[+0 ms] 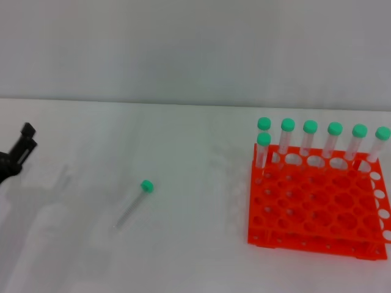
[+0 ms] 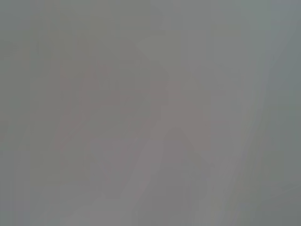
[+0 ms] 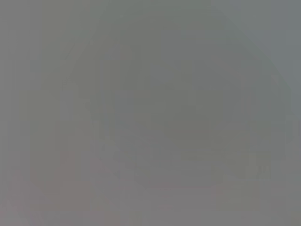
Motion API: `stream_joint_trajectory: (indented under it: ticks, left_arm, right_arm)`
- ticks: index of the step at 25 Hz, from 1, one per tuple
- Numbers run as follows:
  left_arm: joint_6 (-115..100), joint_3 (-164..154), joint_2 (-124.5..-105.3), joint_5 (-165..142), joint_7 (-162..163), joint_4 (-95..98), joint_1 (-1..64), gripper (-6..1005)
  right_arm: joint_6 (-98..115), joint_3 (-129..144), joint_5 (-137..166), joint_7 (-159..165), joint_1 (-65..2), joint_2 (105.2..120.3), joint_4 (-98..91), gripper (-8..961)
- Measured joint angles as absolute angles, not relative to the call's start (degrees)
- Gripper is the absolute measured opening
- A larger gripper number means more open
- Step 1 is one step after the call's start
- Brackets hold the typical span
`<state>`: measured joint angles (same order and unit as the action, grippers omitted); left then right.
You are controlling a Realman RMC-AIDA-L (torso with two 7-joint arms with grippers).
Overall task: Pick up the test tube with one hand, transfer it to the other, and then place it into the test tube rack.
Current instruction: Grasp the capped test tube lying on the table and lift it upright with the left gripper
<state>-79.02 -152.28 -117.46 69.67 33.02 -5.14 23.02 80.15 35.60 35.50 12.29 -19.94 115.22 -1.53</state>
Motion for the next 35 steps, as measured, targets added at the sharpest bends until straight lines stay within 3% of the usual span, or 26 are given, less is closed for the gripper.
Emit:
stream_joint_trajectory:
  ticks: [14, 17, 20, 26, 31, 35]
  left_arm:
    - [-85.6, -162.9, -116.65, 52.4, 89.2, -41.9, 33.0, 891]
    - [-89.4, -162.9, -115.40, 45.4, 98.6, -48.1, 35.8, 891]
    - [-94.0, -163.0, -112.46, 34.6, 109.3, -52.4, 39.7, 891]
    - [-99.3, -163.1, -108.50, 21.2, 118.8, -53.0, 44.8, 890]
    - [-101.9, -163.1, -106.20, 6.0, 124.9, -52.0, 50.9, 890]
    - [-102.0, -163.1, -106.24, -6.8, 125.1, -51.0, 56.1, 890]
  right_arm:
    - [79.3, 35.6, 35.5, 12.2, -20.7, 115.22, -2.9, 648]
    - [79.3, 35.6, 35.5, 12.2, -20.7, 115.23, -3.2, 648]
    - [79.4, 35.6, 35.5, 12.2, -20.7, 115.21, -3.6, 648]
    - [79.3, 35.6, 35.5, 11.6, -20.4, 115.10, -5.3, 648]
    - [79.3, 35.6, 35.5, 9.3, -20.3, 115.04, -5.9, 648]
    - [79.3, 35.6, 35.5, 7.6, -20.4, 115.04, -6.0, 648]
